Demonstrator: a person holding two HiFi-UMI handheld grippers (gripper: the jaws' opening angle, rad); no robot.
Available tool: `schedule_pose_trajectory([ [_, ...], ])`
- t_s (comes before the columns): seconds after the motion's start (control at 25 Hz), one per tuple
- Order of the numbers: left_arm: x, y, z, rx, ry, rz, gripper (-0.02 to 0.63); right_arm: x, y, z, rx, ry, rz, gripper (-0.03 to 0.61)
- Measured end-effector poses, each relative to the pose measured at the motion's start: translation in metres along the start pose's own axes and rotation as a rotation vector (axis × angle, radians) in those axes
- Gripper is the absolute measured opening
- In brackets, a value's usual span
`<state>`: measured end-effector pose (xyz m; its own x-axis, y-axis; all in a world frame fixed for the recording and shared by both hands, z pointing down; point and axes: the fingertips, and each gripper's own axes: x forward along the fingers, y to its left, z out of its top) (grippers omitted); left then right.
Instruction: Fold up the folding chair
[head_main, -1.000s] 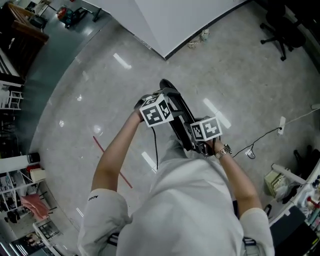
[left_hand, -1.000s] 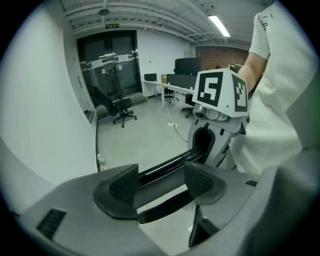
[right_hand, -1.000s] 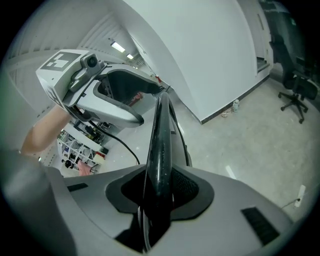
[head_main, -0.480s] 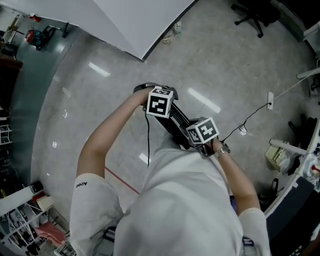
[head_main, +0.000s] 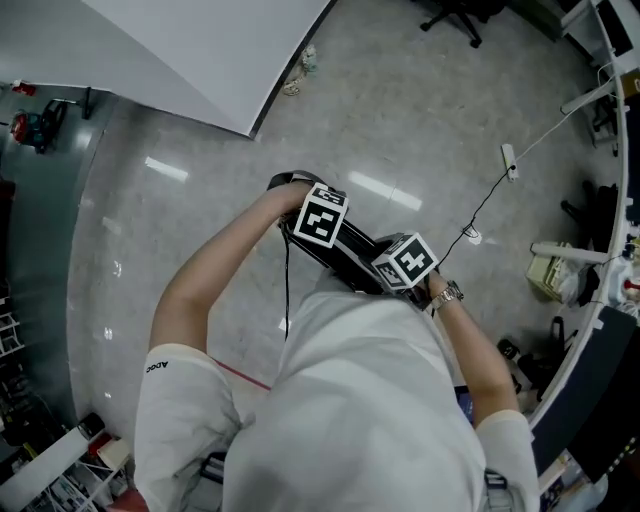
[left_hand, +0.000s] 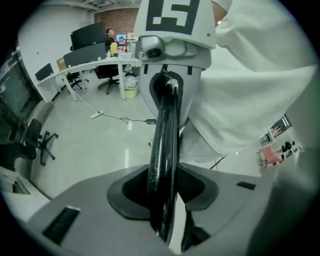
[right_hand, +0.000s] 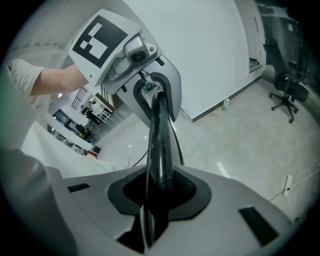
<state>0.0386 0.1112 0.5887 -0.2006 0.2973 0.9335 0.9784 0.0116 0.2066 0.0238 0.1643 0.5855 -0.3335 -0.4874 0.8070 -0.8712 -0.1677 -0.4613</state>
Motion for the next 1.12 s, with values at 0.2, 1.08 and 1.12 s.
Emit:
schedule_pose_trajectory([
  [0.2,0.0,0.005,0.0,0.074,-0.015,0.026,0.13,0.0,-0.005,0.002,-0.017,0.023,0.061,0.084],
  [1.08,-0.004,0.004,-0.034,-0.06,-0.02,0.042,0.12,0.015,-0.01,0.032,-0.121,0.029,0.027,0.074],
  [1.12,-0.005,0.003,-0.035,-0.069,-0.027,0.05,0.12,0.015,-0.009,0.033,-0.133,0.034,0.029,0.074],
])
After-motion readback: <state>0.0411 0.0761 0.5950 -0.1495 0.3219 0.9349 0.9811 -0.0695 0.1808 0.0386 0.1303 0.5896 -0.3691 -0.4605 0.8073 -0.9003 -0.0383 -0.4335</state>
